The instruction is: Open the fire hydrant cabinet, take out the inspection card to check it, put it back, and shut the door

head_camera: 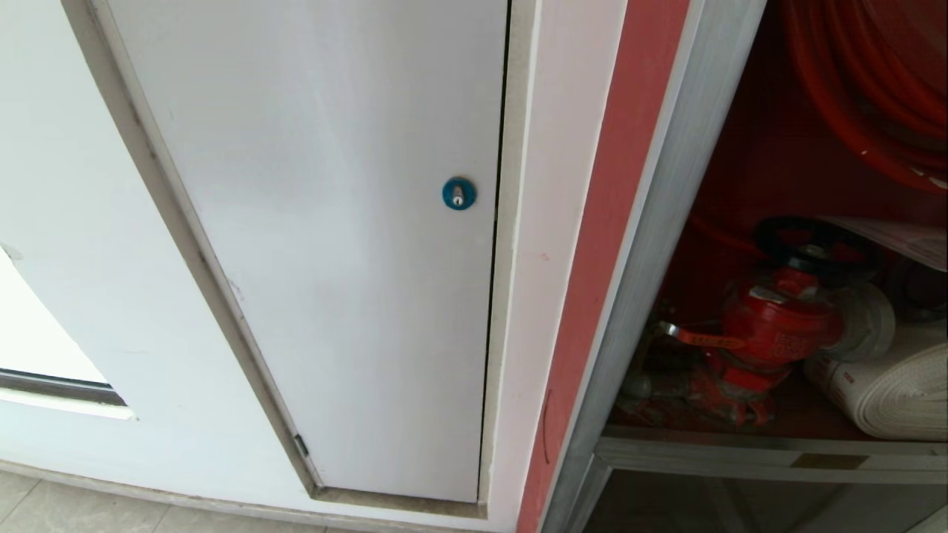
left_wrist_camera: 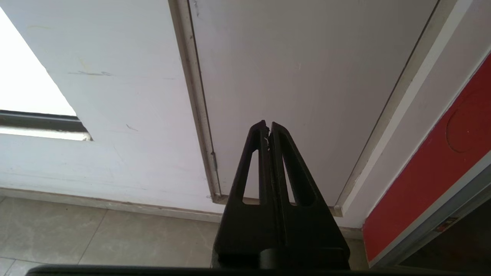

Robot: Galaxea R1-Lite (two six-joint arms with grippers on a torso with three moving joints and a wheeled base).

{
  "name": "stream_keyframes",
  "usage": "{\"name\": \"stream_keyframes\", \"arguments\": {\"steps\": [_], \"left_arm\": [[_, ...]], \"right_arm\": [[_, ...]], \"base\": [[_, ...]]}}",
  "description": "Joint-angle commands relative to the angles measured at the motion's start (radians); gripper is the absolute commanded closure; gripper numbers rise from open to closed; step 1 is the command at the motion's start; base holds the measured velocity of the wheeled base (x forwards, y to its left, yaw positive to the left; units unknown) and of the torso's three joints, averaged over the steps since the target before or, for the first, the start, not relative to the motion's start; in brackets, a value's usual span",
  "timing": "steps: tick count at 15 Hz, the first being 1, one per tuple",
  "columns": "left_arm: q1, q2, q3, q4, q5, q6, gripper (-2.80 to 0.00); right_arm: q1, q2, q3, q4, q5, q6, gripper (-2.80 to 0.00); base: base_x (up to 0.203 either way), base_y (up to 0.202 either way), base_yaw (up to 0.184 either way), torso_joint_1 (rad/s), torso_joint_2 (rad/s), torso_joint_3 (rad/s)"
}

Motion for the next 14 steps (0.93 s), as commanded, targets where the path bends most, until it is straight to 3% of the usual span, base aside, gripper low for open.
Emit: {"name": "stream_keyframes", "arguments": {"steps": [1,9,12,14], "left_arm": [[0.0,0.001,0.001,-0.001,-0.001,0.0,0.0],[0.0,0.001,0.002,-0.001,-0.001,0.0,0.0],[0.0,0.001,0.0,-0.001,-0.001,0.0,0.0],[0.0,0.001,0.0,-0.001,-0.001,0.0,0.0]], "right_arm": [[-0.004,0.023,-0.006,0.001,0.001,-0.037,0.0],[-0.11,0.138,-0.043,-0.056,0.008,-0.054,0.0],[-0.152,0.176,-0.047,-0.085,0.091,-0.057,0.0],[-0.235,0.21,-0.053,-0.139,0.181,-0.091,0.0]], "base": [[0.0,0.0,0.0,0.0,0.0,0.0],[0.0,0.0,0.0,0.0,0.0,0.0],[0.0,0.0,0.0,0.0,0.0,0.0],[0.0,0.0,0.0,0.0,0.0,0.0]]}}
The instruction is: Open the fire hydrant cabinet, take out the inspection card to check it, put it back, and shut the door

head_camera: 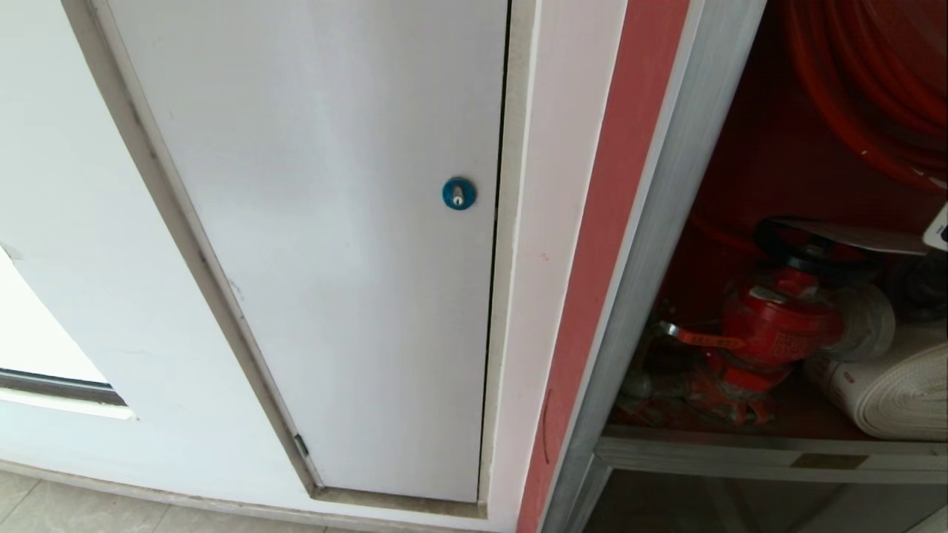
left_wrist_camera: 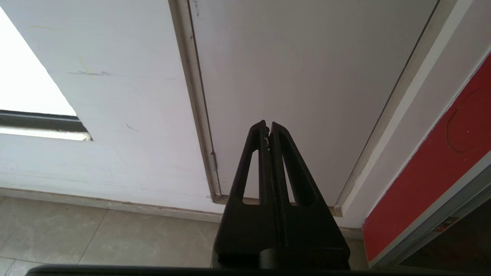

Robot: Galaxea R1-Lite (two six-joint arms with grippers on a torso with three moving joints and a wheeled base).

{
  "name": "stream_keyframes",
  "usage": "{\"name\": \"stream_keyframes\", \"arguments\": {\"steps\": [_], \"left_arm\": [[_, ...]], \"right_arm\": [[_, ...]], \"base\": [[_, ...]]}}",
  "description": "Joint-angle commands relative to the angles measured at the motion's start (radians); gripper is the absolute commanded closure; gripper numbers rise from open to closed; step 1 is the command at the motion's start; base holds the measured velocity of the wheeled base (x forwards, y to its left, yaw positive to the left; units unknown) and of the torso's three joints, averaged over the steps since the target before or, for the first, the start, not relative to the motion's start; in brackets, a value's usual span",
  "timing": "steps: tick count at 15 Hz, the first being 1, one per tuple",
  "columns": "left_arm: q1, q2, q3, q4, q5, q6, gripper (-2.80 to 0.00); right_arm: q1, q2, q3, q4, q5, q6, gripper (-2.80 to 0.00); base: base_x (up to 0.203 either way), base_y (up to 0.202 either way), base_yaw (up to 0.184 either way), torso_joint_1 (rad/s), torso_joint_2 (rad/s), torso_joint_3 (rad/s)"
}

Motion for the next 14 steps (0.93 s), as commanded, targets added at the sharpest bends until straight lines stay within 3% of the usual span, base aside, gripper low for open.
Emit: {"name": "stream_keyframes", "arguments": {"steps": [1,6,8,10,14], "left_arm": [[0.0,0.001,0.0,0.0,-0.001,-0.001,0.0],[0.0,0.001,0.002,0.0,-0.001,-0.001,0.0],[0.0,0.001,0.001,0.0,0.0,-0.001,0.0],[0.0,0.001,0.0,0.0,0.0,-0.001,0.0],[0.0,0.001,0.001,0.0,0.0,-0.001,0.0]], "right_arm": [[-0.1,0.048,-0.008,-0.065,0.096,-0.064,0.0],[-0.306,0.07,-0.006,-0.229,0.354,-0.281,0.0],[-0.374,0.097,0.021,-0.33,0.498,-0.336,0.0],[-0.413,0.131,0.044,-0.419,0.543,-0.397,0.0],[-0.42,0.145,0.082,-0.471,0.594,-0.397,0.0]], "base": [[0.0,0.0,0.0,0.0,0.0,0.0],[0.0,0.0,0.0,0.0,0.0,0.0],[0.0,0.0,0.0,0.0,0.0,0.0],[0.0,0.0,0.0,0.0,0.0,0.0],[0.0,0.0,0.0,0.0,0.0,0.0]]}}
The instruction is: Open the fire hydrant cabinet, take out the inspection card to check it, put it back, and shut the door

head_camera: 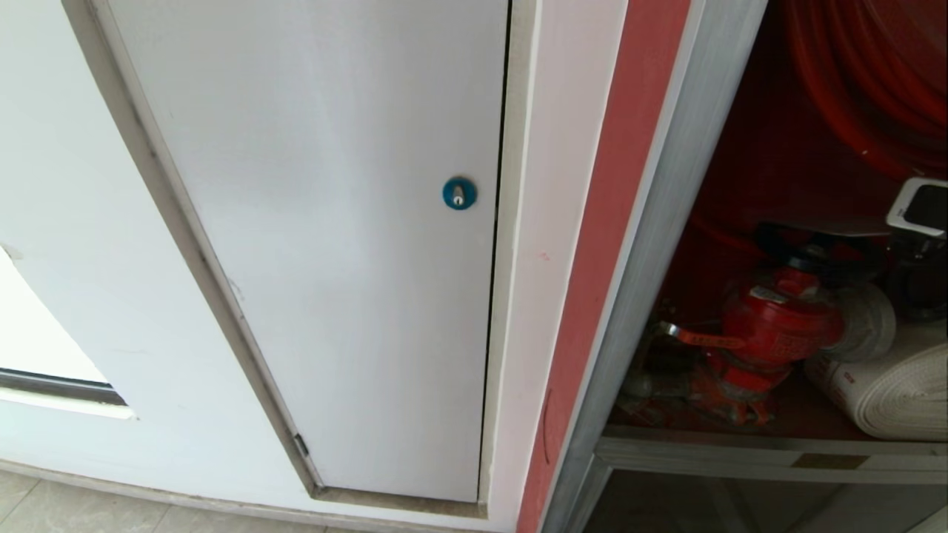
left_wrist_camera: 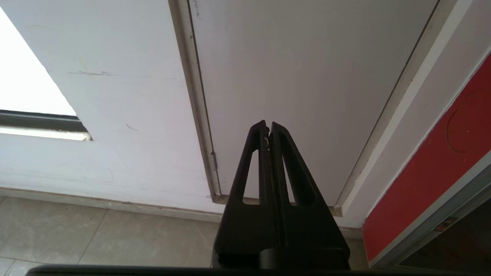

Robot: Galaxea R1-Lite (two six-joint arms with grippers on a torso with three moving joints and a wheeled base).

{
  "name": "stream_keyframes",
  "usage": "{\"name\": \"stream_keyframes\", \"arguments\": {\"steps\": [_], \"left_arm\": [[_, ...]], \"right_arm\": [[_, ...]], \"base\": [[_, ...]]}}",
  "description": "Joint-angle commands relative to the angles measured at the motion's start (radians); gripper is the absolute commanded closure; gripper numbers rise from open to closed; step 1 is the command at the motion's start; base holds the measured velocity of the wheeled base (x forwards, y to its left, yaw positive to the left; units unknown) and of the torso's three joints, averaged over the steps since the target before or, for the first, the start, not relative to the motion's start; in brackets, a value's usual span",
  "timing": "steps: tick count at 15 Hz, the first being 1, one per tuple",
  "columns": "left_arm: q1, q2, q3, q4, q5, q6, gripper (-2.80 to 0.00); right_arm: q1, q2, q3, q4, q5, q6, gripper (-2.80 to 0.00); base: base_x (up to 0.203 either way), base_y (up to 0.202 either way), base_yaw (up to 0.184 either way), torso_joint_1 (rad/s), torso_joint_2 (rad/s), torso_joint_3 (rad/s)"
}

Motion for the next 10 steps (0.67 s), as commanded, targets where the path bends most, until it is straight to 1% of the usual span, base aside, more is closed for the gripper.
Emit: {"name": "stream_keyframes", "arguments": {"steps": [1,4,6,7,10], "left_arm": [[0.0,0.001,0.0,0.0,0.0,0.0,0.0],[0.0,0.001,0.002,0.0,0.0,0.0,0.0],[0.0,0.001,0.0,0.0,-0.001,0.0,0.0],[0.0,0.001,0.0,0.0,0.0,0.0,0.0],[0.0,0.001,0.0,0.0,-0.001,0.0,0.0]], "right_arm": [[-0.003,0.009,0.023,-0.004,0.0,-0.006,0.0],[-0.004,0.015,0.054,-0.035,0.002,-0.005,0.0],[-0.006,0.039,0.093,-0.138,0.003,-0.008,0.0],[-0.006,0.046,0.107,-0.167,0.003,-0.01,0.0],[-0.008,0.048,0.109,-0.169,0.003,-0.013,0.0]], "base": [[0.0,0.0,0.0,0.0,0.0,0.0],[0.0,0.0,0.0,0.0,0.0,0.0],[0.0,0.0,0.0,0.0,0.0,0.0],[0.0,0.0,0.0,0.0,0.0,0.0],[0.0,0.0,0.0,0.0,0.0,0.0]]}}
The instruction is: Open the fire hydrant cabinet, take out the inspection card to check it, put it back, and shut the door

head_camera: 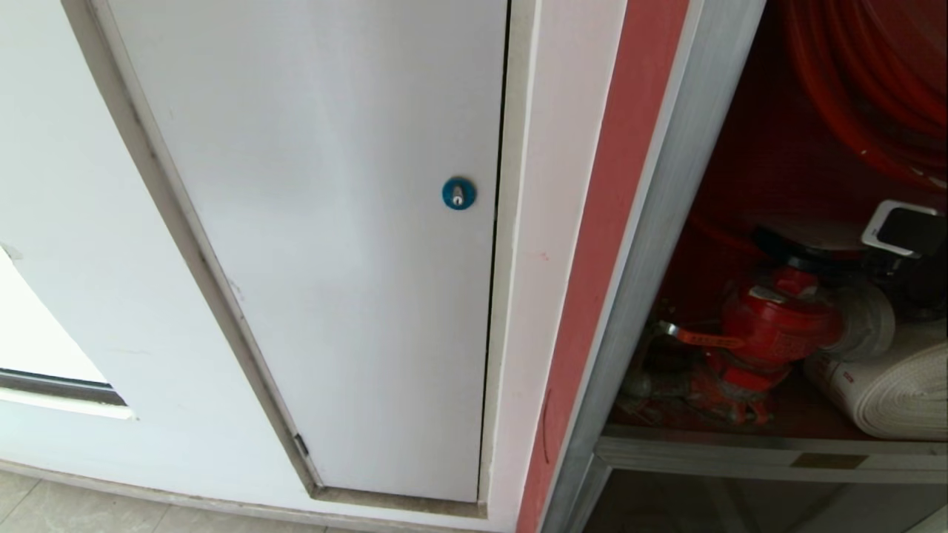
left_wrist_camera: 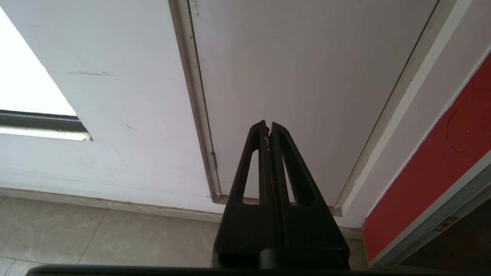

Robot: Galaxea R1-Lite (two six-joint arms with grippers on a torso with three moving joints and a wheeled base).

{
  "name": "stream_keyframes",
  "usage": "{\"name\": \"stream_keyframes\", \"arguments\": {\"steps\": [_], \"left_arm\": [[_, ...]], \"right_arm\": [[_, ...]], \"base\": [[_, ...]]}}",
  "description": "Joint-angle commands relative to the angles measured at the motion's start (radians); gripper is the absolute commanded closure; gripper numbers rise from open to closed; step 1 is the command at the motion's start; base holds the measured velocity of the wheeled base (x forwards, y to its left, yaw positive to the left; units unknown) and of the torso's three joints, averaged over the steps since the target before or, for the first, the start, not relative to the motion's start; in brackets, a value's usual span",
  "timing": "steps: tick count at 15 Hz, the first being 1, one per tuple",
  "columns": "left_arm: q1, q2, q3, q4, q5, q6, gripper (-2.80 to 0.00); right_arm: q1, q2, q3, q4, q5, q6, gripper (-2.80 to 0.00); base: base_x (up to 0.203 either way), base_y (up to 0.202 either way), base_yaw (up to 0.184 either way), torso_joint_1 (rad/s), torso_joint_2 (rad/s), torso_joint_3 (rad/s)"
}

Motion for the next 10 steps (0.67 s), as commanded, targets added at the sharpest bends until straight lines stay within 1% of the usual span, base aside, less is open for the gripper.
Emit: {"name": "stream_keyframes", "arguments": {"steps": [1,5,10], "left_arm": [[0.0,0.001,0.002,-0.001,0.0,0.0,0.0],[0.0,0.001,0.001,-0.001,0.0,0.0,0.0],[0.001,0.001,0.0,-0.001,0.0,0.0,0.0]], "right_arm": [[-0.001,0.001,0.005,0.0,-0.002,-0.009,0.0],[-0.001,-0.011,0.022,0.0,-0.001,-0.011,0.0],[-0.001,-0.011,0.025,0.0,0.019,-0.042,0.0]], "base": [[0.0,0.0,0.0,0.0,0.0,0.0],[0.0,0.0,0.0,0.0,0.0,0.0],[0.0,0.0,0.0,0.0,0.0,0.0]]}}
